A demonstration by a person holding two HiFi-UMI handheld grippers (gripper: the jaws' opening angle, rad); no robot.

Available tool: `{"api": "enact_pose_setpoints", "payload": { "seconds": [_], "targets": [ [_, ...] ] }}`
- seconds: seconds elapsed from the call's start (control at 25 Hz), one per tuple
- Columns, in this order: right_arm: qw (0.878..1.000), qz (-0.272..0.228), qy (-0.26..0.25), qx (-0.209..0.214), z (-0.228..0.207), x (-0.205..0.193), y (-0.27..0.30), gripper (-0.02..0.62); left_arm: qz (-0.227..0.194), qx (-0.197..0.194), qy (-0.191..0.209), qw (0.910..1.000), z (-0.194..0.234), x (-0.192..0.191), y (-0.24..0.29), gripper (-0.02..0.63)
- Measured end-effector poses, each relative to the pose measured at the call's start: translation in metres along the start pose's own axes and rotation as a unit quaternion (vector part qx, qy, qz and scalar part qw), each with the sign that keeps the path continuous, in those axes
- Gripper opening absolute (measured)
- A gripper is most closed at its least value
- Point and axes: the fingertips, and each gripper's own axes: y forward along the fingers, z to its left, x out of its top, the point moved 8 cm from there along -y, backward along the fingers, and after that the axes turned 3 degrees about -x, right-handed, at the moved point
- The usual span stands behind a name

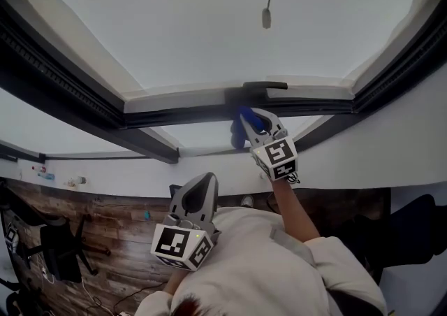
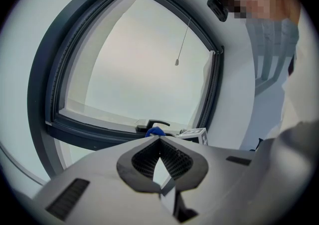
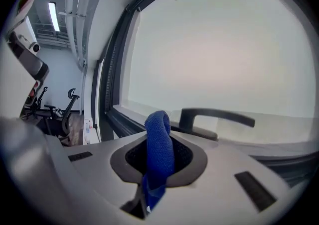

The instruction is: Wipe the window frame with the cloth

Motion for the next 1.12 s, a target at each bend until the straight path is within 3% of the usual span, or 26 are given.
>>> {"api": "enact_pose_setpoints", "payload": {
  "seconds": [0.12,0.4,0.8,1.12],
  "targets": [
    [0.999,0.040,-0.019,-0.003,0.009,-0.020,0.010,0.049,0.002,0.004,-0.001,1.0000,0.011,0.003,-0.007,0.005],
    [0.998,0.047,-0.041,-0.018,0.005,-0.018,0.017,0.051,0.007,-0.006,0.002,1.0000,0.020,0.007,-0.010,0.005],
    [0.998,0.046,-0.033,-0.006,-0.003,-0.014,0.023,0.051,0.012,-0.017,-0.006,0.9998,0.011,0.003,-0.006,0.006],
    [0.999,0.042,-0.025,-0.007,-0.012,-0.017,0.018,0.051,0.007,-0.003,-0.012,0.9999,0.003,-0.003,-0.006,0.005]
  ]
}}
